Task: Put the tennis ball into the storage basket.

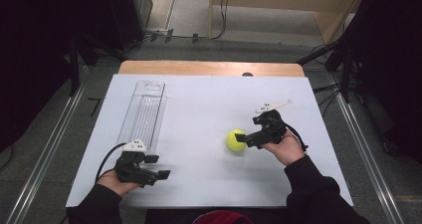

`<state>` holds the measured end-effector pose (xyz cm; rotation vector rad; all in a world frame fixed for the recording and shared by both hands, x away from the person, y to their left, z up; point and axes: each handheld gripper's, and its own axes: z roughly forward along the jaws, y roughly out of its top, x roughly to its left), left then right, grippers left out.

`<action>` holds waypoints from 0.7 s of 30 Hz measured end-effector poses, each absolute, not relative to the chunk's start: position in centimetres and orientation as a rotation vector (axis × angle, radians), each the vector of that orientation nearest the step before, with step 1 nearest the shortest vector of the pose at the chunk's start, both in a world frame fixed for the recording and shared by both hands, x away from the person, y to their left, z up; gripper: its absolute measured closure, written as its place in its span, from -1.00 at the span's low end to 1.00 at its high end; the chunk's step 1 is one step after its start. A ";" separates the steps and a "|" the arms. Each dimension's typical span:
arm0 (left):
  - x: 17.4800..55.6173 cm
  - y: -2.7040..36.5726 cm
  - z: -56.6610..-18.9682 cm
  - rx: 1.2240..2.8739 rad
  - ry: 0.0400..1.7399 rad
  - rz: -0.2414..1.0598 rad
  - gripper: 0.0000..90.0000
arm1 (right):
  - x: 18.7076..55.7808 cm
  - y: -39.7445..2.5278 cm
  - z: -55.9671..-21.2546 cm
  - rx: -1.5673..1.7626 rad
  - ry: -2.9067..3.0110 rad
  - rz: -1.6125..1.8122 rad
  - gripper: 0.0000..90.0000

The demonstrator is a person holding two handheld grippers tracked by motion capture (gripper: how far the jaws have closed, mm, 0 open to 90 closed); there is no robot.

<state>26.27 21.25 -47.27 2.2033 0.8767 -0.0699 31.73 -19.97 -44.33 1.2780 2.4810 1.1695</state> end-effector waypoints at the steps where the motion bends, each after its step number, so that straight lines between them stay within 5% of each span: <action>1: 26.3 21.2 -47.3 2.204 0.876 -0.071 -0.50 | 31.7 -20.0 -44.3 1.278 2.481 1.169 -1.00; 21: 26.3 21.1 -47.3 2.215 0.865 -0.085 -0.50 | 33.3 -18.2 -44.2 1.280 2.479 1.203 -1.00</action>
